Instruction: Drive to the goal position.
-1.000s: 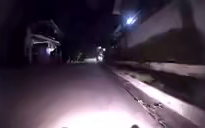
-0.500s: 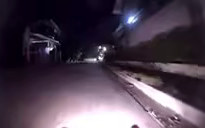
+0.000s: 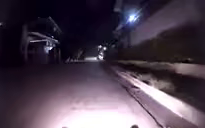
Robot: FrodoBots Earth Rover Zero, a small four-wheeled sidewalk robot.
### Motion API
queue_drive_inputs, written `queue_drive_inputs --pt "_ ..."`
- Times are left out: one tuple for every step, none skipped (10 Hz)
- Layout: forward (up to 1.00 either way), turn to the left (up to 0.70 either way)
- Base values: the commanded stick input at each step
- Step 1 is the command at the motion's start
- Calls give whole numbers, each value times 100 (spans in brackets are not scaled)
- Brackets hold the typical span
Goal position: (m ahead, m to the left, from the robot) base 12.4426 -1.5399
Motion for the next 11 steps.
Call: queue_drive_inputs --pt "70 0" --pt "70 0" --pt "70 0" --pt "70 0" --pt "70 0" --pt "70 0" --pt "70 0" --pt "70 0" --pt "70 0" --pt "70 0" --pt "70 0"
